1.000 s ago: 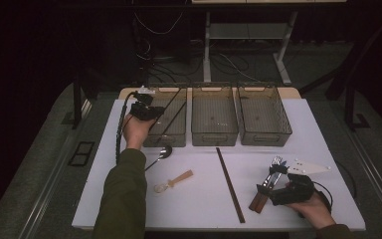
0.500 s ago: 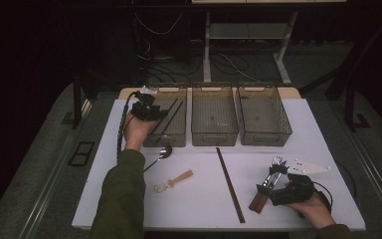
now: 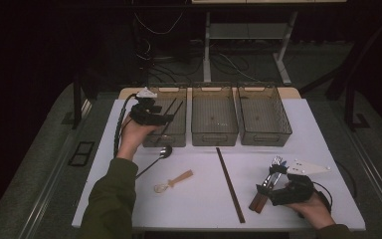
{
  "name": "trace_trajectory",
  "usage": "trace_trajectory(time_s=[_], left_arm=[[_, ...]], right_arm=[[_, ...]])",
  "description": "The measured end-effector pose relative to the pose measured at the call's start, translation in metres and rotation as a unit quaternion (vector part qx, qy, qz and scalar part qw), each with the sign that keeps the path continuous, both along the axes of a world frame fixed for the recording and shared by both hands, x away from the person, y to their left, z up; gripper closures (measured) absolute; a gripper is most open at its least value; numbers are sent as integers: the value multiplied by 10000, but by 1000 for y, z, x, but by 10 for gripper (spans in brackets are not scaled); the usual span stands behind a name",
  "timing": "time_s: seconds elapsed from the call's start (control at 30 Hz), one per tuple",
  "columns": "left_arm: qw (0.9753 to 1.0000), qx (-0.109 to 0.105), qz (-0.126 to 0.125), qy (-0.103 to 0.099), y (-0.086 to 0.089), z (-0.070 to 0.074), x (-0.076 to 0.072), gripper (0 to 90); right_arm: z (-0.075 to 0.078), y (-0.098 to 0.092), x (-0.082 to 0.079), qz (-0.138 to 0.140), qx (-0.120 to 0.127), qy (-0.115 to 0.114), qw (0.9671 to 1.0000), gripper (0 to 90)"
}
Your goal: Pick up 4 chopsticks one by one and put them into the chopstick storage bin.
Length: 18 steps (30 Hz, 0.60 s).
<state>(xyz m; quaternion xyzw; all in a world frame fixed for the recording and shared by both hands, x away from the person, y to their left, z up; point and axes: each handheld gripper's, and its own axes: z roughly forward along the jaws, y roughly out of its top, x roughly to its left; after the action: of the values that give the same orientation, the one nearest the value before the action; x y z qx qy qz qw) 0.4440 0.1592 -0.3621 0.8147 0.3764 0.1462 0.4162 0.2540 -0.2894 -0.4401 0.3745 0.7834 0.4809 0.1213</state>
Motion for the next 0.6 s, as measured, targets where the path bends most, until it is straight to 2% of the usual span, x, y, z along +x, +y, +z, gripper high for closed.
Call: trace_trajectory(time_s=[0.13, 0.37, 0.6], left_arm=[[9999, -46, -136, -45, 1, 1, -14, 287], [9993, 85, -355, -37, -1, -2, -38, 212], [9984, -4, -547, -135, -4, -7, -66, 158]], right_arm=[[0, 0, 0, 2, -1, -9, 10000, 7], [0, 0, 0, 8, -7, -11, 10000, 7], [0, 0, 0, 10, 3, -18, 10000, 7]])
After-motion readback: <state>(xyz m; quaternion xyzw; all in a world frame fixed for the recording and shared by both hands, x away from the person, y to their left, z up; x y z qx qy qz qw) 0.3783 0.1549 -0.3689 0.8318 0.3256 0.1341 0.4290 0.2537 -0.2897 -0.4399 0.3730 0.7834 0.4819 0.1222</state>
